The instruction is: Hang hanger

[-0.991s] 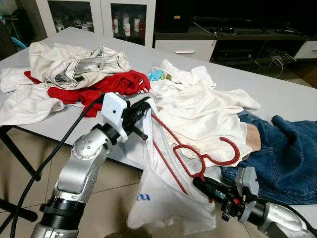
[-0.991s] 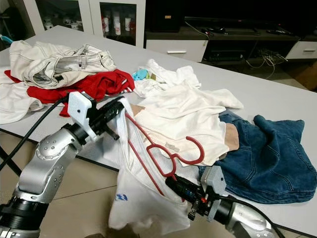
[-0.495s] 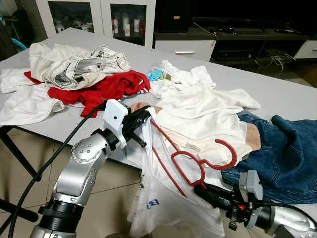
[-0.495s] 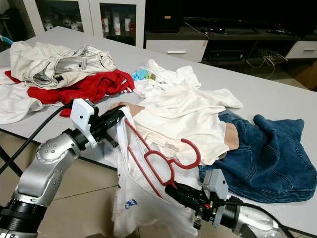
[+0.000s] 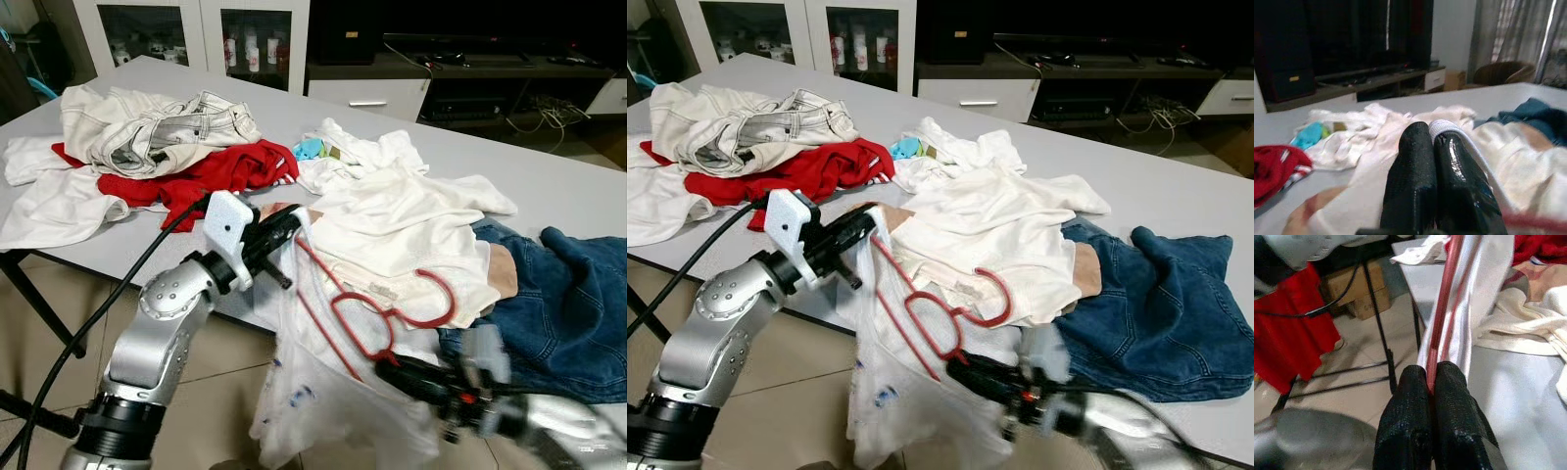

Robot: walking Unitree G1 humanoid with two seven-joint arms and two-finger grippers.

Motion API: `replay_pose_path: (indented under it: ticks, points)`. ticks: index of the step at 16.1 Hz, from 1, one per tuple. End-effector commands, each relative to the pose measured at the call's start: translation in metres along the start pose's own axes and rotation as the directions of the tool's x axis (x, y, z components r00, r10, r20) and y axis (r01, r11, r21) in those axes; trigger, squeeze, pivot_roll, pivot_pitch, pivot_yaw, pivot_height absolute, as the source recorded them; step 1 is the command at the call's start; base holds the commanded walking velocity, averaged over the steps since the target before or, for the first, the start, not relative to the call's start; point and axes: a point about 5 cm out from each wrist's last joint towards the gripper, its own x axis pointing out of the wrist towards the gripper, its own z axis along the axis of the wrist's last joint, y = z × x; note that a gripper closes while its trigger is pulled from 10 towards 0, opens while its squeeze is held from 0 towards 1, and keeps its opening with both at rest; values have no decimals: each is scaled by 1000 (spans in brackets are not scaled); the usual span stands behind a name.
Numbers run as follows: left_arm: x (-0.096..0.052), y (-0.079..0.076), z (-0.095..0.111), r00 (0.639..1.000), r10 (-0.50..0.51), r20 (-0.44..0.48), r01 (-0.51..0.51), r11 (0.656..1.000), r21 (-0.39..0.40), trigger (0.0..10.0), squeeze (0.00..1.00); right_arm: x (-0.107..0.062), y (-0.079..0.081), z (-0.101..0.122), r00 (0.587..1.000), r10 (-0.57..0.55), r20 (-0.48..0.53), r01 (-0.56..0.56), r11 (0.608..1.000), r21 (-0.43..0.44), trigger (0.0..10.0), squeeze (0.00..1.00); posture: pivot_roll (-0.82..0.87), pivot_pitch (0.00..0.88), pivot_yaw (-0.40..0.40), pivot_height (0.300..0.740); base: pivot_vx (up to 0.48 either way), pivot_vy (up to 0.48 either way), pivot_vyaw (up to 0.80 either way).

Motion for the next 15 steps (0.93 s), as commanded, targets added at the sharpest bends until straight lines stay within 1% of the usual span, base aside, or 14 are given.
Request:
replay_pose_path:
  ticks: [1,3,5,6,9,10,12,14,15]
  points:
    - [5,-6,6,999,-39,21,39,999,5,0,0,3,-6,3,999,-34,18,34,999,-33,4510,0,8,0,-55,740,0,0,0]
    - [6,-10,1,999,-32,13,32,999,-10,0,0,16,-14,-2,993,-99,59,99,995,4,4000,0,6,0,-55,740,0,0,0]
    - [8,-11,1,1000,-19,19,20,1000,-21,0,0,27,-20,-2,985,-143,100,141,990,27,1804,0,6,0,-58,740,0,0,0]
    - [12,-12,2,1000,-13,26,13,1000,-24,0,0,33,-23,1,981,-148,124,145,989,36,1804,0,8,0,-59,740,0,0,0]
    - [14,-10,1,1000,-2,29,3,1000,-25,0,0,35,-23,2,984,-129,122,127,992,24,1843,0,12,0,-64,740,0,0,0]
    - [14,-8,-2,1000,17,21,-16,1000,-22,0,0,34,-28,2,983,-142,120,141,990,17,1804,0,14,0,-68,740,0,0,0]
    - [17,-6,-5,999,46,15,-46,999,-27,0,0,37,-32,5,979,-153,137,153,988,10,1451,0,14,0,-68,740,0,0,0]
    - [18,-3,-9,997,72,-3,-72,997,-38,0,0,39,-31,10,978,-140,157,141,990,3,902,0,11,0,-67,740,0,0,0]
    - [15,8,-17,991,129,-48,-130,991,-27,0,0,38,-27,14,982,-108,155,112,994,-16,471,0,11,0,-67,740,0,0,0]
